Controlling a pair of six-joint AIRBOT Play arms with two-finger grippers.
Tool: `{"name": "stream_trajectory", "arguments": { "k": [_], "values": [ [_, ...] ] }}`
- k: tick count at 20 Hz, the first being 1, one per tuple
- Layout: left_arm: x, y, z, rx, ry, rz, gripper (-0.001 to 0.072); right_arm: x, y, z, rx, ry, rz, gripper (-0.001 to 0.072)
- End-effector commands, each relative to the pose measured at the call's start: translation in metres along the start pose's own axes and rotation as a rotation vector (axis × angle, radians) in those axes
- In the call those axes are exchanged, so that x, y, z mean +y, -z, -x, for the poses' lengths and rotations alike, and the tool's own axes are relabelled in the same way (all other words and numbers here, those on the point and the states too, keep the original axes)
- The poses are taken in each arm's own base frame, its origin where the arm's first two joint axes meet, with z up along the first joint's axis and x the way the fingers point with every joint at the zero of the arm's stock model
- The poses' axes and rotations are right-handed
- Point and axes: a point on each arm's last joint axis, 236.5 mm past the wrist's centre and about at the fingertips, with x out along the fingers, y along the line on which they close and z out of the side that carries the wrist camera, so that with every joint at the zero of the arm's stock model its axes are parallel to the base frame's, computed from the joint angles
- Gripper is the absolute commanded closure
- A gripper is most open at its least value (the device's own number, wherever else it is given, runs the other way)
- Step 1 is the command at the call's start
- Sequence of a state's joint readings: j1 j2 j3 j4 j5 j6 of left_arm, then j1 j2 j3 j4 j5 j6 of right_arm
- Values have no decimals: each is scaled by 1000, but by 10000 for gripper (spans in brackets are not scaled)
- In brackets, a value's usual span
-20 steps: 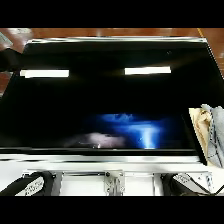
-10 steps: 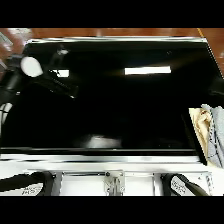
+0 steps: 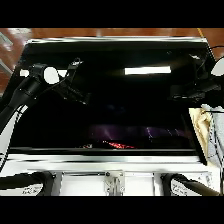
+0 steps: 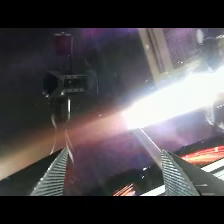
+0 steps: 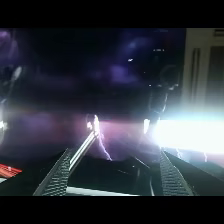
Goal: Fold the shirts.
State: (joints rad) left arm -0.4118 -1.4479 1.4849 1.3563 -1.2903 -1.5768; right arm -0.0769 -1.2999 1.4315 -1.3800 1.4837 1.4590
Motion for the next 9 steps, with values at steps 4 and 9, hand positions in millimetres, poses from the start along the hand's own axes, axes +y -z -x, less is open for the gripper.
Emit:
{"name": "stream_trajectory", "arguments": {
  "k": [4, 9],
  "values": [
    [1, 7, -5, 28, 1, 11, 7, 11, 0, -4, 11, -16, 17, 39],
    [7, 7, -5, 29, -21, 2, 7, 11, 0, -4, 11, -16, 16, 39]
  ]
}}
